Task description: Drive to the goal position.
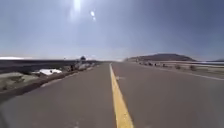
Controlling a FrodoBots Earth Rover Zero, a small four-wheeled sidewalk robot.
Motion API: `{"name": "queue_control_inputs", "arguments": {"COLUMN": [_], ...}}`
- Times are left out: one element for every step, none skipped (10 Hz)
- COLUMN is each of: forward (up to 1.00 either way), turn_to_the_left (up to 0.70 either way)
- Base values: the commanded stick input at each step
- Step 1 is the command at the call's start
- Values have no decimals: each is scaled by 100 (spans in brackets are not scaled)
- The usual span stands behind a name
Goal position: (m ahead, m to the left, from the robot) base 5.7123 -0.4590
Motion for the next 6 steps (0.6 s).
{"name": "queue_control_inputs", "arguments": {"forward": [85,85,85,85,85,85], "turn_to_the_left": [0,0,0,0,0,0]}}
